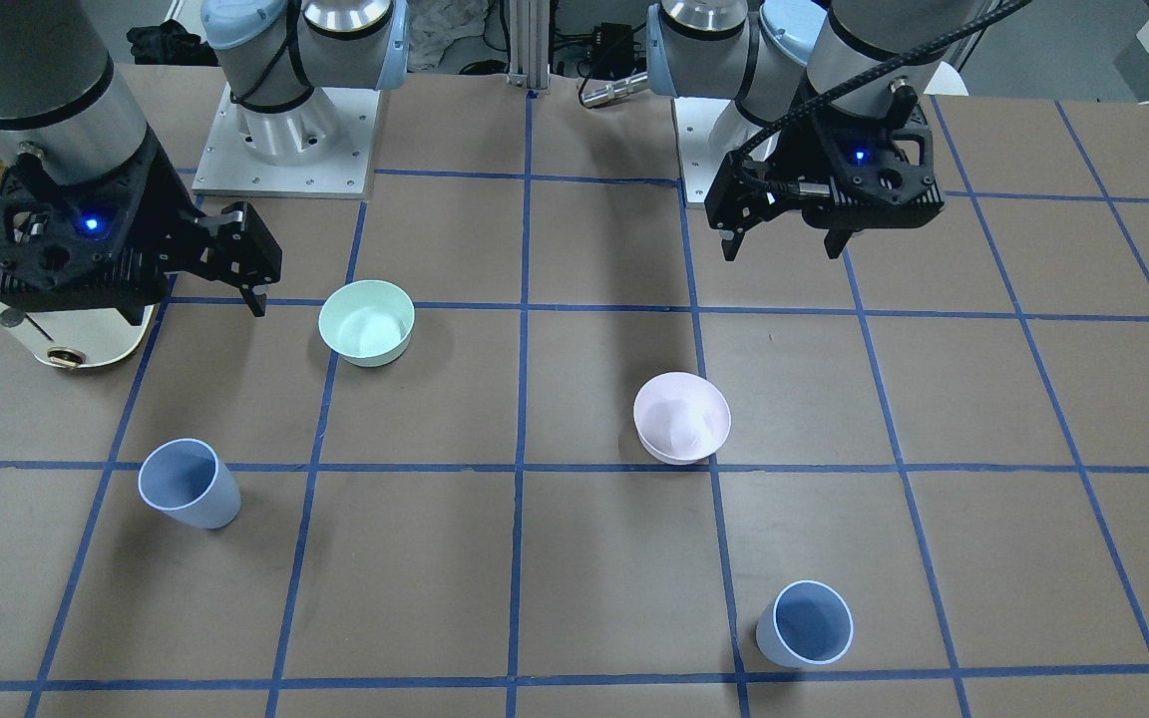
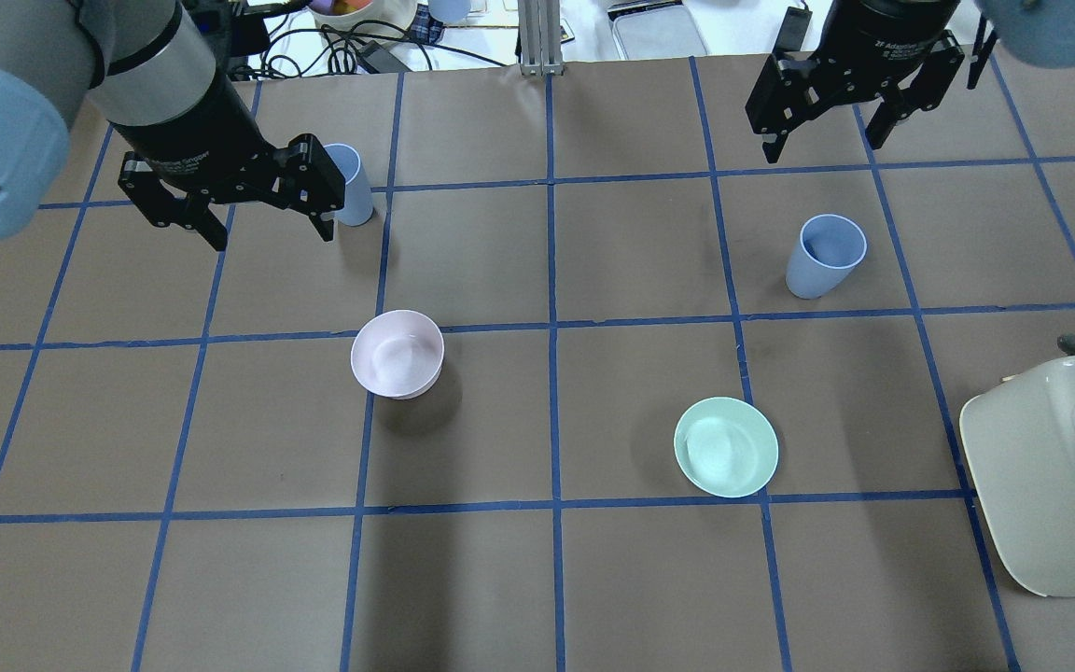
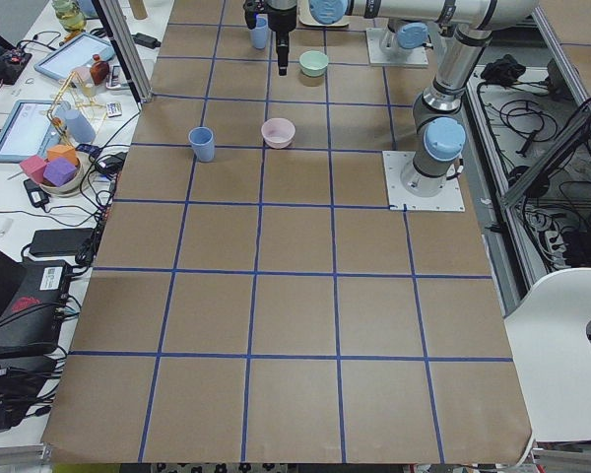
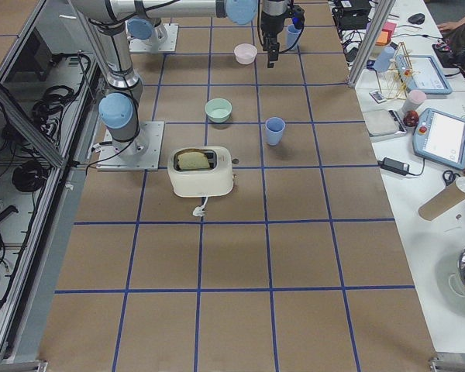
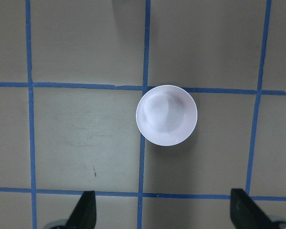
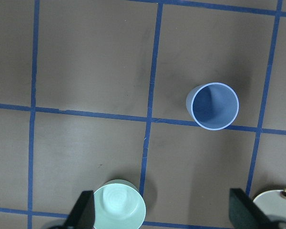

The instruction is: Stack blue cups with both arms

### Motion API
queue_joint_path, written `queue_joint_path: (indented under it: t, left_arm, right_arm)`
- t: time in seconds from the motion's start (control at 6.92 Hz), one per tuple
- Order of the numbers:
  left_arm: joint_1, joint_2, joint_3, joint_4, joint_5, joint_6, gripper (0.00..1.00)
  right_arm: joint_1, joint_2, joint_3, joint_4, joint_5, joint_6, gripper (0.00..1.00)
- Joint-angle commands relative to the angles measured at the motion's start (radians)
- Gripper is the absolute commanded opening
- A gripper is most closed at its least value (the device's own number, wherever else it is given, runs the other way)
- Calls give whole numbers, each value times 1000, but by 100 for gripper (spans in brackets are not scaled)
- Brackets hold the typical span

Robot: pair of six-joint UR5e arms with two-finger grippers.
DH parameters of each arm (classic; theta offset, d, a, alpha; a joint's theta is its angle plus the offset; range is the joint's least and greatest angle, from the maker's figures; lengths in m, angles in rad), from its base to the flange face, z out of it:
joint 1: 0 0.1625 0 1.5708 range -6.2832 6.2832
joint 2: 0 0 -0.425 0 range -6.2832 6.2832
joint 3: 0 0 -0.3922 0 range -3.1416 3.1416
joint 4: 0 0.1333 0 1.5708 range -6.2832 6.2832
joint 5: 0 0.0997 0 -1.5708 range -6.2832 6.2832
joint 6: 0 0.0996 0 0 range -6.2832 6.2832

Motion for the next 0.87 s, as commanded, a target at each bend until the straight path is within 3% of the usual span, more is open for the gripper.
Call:
queue_joint_path:
  t: [0.0, 0.43, 0.72]
  left_arm:
    - [1, -8, 13, -7, -2, -1, 100]
    - [4, -29, 18, -4, 7, 4, 100]
    - [12, -159, 57, 52, 6, 1, 100]
  right_arm:
    - [0, -1, 0, -1, 0, 0, 100]
    - [1, -1, 0, -1, 0, 1, 100]
    - [1, -1, 2, -1, 0, 0, 100]
